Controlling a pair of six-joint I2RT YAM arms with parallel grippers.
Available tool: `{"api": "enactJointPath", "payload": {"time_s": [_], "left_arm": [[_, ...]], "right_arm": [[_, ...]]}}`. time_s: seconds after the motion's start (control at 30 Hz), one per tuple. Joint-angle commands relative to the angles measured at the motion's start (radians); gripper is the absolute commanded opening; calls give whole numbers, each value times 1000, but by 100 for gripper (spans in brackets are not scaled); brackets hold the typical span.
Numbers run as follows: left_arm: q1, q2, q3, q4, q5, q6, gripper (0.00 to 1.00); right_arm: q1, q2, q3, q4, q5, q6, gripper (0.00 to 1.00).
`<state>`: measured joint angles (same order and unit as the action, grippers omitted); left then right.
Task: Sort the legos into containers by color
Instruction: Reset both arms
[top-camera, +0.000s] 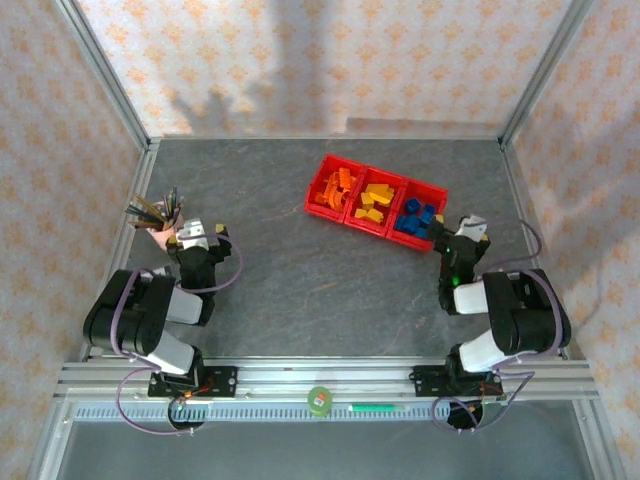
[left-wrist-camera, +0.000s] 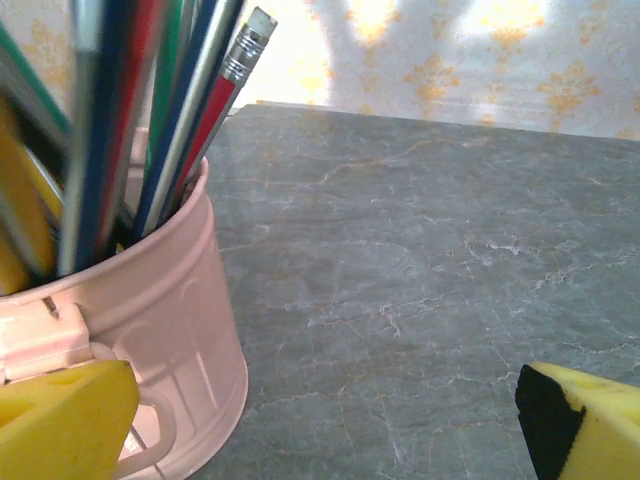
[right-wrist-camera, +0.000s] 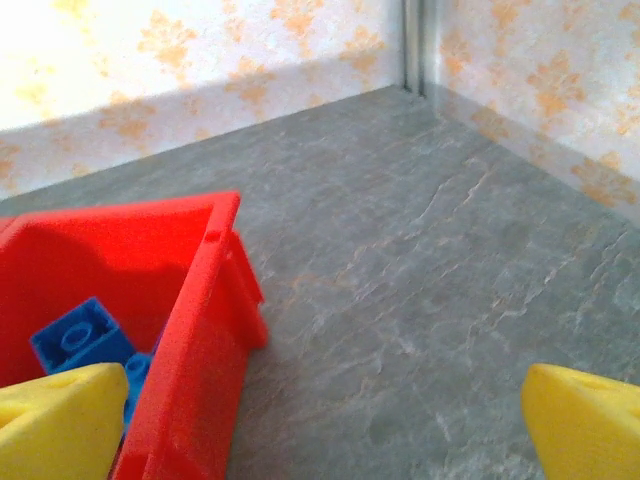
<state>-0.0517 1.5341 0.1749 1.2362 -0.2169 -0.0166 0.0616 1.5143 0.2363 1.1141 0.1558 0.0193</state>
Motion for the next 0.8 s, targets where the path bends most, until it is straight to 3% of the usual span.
{"api": "enactJointPath", "payload": {"time_s": [0.0,0.1,0.77], "left_arm": [[24,-3,29,99,108,12,100],[53,-3,46,64,148,-13,100],[52,-1,42,80,145,-9,100]], "right_arm": [[-13,12,1,121,-76,-41,100],[-14,8,-3,110,-78,-40,100],[-14,3,-9,123,-94,-50,100]]}}
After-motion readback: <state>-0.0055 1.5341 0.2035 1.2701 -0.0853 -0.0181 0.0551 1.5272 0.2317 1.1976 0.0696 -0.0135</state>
